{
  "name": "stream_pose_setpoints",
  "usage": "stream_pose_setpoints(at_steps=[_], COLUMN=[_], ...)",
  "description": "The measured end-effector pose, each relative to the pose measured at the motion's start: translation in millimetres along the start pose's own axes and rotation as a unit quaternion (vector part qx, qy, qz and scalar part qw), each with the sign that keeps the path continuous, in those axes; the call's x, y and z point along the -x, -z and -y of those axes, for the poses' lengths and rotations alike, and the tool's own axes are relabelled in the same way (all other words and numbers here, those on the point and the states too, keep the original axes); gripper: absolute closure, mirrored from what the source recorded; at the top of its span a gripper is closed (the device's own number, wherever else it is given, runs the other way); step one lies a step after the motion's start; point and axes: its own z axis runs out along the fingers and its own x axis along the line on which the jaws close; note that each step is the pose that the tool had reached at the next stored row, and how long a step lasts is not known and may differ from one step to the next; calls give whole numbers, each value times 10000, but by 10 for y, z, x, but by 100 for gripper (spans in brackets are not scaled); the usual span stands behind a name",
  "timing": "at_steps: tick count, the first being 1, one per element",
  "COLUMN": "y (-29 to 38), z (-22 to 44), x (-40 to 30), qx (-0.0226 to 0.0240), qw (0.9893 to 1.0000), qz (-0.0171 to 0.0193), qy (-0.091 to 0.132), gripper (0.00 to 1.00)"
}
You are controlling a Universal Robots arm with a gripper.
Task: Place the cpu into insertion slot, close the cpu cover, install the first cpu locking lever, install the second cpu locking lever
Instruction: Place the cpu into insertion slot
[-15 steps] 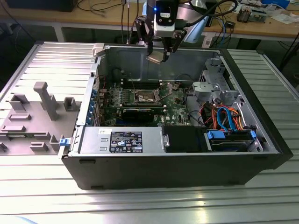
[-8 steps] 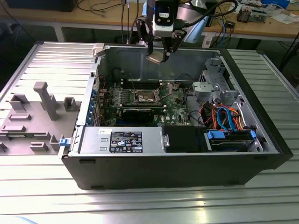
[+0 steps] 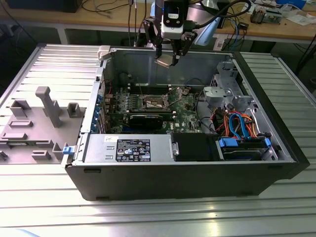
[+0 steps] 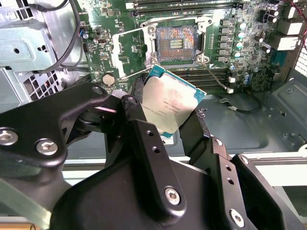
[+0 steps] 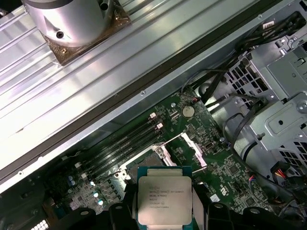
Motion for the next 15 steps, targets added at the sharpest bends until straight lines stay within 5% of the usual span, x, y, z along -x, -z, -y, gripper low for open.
stream_pose_setpoints(at_steps=[15], y=[-4], z=[0], x=[0], qx=[7], qw=[9993], qz=[33], qy=[-382], gripper=[46])
